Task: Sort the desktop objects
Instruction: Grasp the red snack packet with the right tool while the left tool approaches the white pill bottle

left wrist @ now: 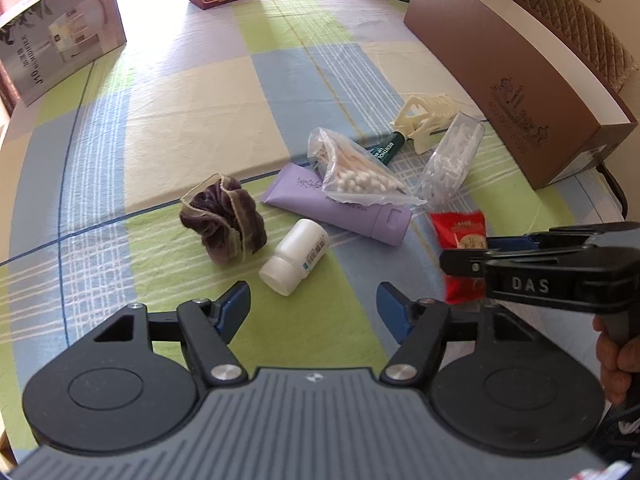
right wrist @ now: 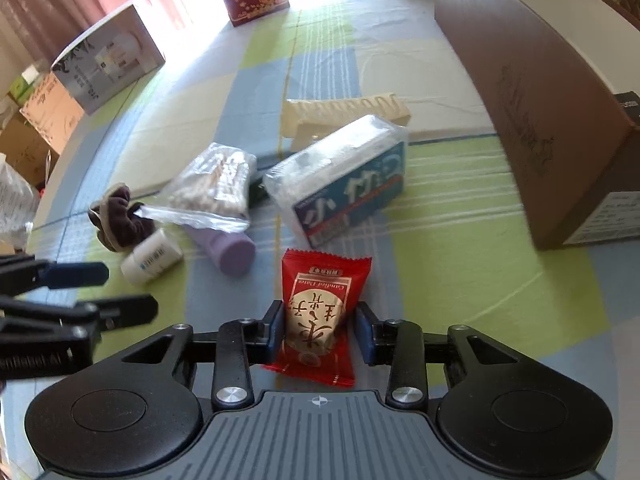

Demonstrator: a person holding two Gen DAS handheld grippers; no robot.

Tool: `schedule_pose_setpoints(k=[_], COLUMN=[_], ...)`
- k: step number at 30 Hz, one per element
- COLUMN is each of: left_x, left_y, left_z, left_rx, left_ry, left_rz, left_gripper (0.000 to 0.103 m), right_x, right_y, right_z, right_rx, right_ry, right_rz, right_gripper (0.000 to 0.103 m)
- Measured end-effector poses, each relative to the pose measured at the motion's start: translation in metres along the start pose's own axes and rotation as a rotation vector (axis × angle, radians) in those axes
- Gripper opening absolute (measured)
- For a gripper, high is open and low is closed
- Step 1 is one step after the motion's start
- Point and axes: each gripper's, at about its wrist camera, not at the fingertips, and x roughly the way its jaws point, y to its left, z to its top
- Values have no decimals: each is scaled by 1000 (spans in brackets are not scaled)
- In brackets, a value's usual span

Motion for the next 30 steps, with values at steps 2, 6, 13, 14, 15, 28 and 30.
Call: schedule_pose_setpoints(k=[2,6,13,14,15,28,30], left_x=[2,6,14,15,15,40,38], left_y=[0,-1,-6,-7,-8,-10,-9], left_z=[1,4,12,13,14,18,17], left_rx=[3,21,99,108,116,135,110], left_ry=[-1,-9,-33,-33,-36,0,10], left_rz=[-13,-31,-20,-17,-12,1,-7], left_gripper=[60,51,41,41,41,23,23], right_x=[-3,-10,-21,-22,-23,-26,-27], right_y=[-7,-26,-47,-49,-50,-61,-63], right_z=[0,-2,-9,-9,-10,-12,-13], right_rx=[-10,-4,13,10,9,-33,-31], right_ry=[10,18,25,25,24,32,31], right_rz=[-7,-28,-54,-56,-59,-42,-44], right_gripper=[34,34,34,34,34,34,34])
